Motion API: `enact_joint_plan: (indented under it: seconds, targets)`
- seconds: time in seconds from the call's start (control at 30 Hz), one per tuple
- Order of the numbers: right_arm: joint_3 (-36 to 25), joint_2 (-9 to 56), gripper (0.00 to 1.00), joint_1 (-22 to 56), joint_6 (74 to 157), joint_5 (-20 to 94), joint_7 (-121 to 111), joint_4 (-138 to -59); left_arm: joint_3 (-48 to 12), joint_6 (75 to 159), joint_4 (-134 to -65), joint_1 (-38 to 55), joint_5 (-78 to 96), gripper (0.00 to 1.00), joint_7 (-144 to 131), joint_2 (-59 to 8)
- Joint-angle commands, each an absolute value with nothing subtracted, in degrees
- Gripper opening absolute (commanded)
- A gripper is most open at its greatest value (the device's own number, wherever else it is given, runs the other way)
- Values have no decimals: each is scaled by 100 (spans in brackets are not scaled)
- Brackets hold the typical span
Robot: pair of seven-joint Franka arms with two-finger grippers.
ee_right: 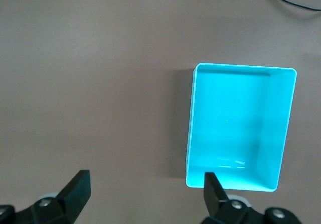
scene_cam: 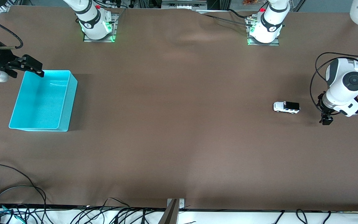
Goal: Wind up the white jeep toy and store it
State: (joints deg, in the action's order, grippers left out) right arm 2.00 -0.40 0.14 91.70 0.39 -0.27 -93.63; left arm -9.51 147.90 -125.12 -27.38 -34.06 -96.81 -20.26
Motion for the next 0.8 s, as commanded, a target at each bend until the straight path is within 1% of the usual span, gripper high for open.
enact_joint_plan:
  seconds: [0.0, 0.2, 0.53, 0.77]
  targets:
    - [229, -53, 100, 9, 9070, -18, 9, -9264, -1230, 14073, -12279, -2760, -3411, 100, -9229, -1644]
    - [237, -53, 100, 9, 9070, -18, 9, -9264, -1512, 13193, -11717, -2769, -3279, 100, -8430, -1556]
    - [237, -53, 100, 9, 9070, -18, -9, -9264, -1556, 12411, -10812, -2769, -2312, 100, -6181, -1477]
    - [237, -53, 100, 9, 9070, -18, -9, -9264, -1564, 11892, -10205, -2725, -1838, 100, -5125, -1477]
